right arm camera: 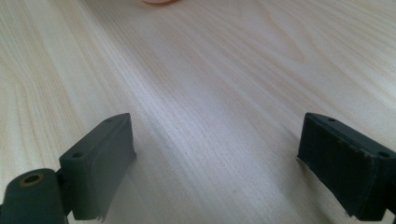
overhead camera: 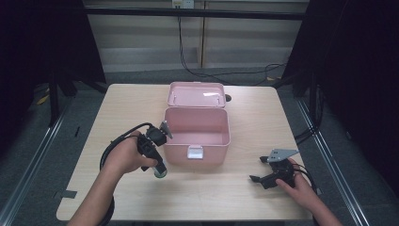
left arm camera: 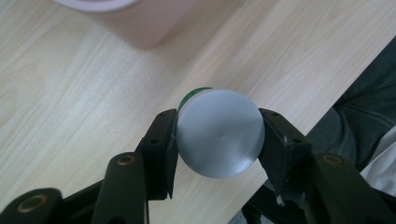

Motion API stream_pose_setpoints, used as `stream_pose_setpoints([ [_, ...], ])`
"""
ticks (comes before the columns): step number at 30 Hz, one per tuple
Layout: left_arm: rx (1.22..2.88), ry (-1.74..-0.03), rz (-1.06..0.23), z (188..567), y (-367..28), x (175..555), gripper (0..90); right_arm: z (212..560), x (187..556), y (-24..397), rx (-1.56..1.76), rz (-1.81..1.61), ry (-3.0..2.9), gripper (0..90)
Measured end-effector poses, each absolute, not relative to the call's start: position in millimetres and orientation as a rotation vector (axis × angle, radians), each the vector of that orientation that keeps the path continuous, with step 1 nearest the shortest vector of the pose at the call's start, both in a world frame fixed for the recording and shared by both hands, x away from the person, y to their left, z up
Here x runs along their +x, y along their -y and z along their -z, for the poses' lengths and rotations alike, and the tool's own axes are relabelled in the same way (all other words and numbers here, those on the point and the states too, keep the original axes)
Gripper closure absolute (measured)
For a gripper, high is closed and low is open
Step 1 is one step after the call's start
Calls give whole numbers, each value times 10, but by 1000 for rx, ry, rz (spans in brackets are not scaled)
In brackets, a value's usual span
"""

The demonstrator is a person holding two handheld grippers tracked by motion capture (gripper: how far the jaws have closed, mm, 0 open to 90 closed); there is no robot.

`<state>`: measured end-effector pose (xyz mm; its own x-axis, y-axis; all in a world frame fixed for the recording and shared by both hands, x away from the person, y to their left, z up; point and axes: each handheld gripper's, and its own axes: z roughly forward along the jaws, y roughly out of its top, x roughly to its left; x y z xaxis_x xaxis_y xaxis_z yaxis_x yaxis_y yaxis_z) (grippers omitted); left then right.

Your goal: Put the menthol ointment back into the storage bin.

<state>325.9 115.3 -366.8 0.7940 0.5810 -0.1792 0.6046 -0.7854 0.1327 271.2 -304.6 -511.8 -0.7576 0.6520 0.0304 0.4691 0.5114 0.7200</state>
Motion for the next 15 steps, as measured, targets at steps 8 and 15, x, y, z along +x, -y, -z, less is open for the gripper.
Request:
stream_pose_setpoints([
  [8,2811,-940,168,3491,-1117,3304,501,5118,2713,3046,949,-1084,-2511,100],
  [15,2804,-961,179,3371,-1083,3354,501,5117,2712,3046,950,-1084,-2511,100],
])
